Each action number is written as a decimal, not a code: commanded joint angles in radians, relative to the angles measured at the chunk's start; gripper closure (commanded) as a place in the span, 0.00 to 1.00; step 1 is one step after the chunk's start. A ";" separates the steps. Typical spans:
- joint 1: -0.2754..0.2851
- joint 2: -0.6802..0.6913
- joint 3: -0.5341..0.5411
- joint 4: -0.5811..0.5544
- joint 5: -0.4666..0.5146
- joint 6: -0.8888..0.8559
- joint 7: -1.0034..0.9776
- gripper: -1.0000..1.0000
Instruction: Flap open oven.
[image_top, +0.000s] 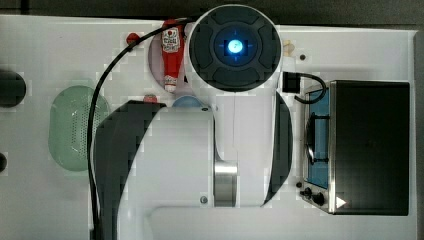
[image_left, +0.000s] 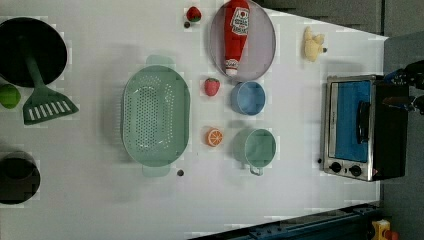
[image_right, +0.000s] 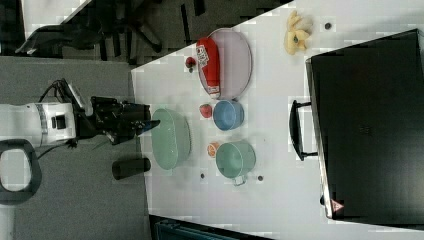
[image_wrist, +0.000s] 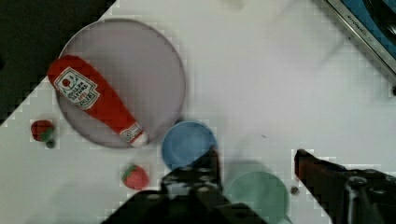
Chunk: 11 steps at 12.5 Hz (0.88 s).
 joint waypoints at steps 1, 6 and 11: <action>-0.023 -0.401 -0.056 -0.261 0.011 -0.150 0.063 0.21; -0.023 -0.401 -0.056 -0.262 0.011 -0.150 0.063 0.00; -0.025 -0.400 -0.057 -0.263 0.011 -0.150 0.063 0.54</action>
